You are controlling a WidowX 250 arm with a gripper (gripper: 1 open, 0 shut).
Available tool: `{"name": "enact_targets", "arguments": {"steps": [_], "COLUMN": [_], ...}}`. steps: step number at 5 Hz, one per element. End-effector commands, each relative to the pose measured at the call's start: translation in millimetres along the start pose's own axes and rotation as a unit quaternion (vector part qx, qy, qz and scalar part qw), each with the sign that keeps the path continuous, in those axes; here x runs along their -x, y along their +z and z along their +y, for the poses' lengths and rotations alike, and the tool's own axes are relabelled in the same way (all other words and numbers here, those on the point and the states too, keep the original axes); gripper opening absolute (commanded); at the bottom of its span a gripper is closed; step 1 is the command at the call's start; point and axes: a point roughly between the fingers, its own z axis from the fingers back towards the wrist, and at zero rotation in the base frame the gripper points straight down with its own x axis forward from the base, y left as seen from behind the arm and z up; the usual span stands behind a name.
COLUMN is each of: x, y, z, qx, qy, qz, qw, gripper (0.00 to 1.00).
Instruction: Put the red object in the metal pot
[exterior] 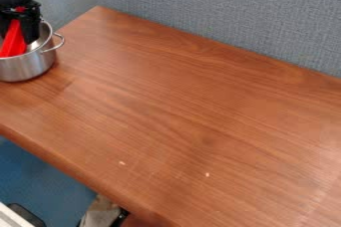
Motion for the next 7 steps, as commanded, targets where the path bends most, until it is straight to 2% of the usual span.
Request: {"name": "enact_targets", "arguments": {"steps": [1,3,4,5,6,7], "x": [-12.7,-32.0,-40.9,-38.2,-35.4,-30.8], "y": [19.7,18.2,19.2,31.4,43.0,28.8], "z": [8,-3,-8,-7,-4,-1], "qx": [-0.019,0.008,0.021,0.027,0.033,0.036], "qy": [0.017,-0.033,-0.059,-0.015,0.031,0.025], "qz": [-0.044,-0.08,-0.098,-0.104,-0.109,-0.116], "qw": [0.9987,0.9962,0.9932,0.9941,0.993,0.9923], "gripper": [0.0,0.0,0.0,0.0,0.0,0.0]}}
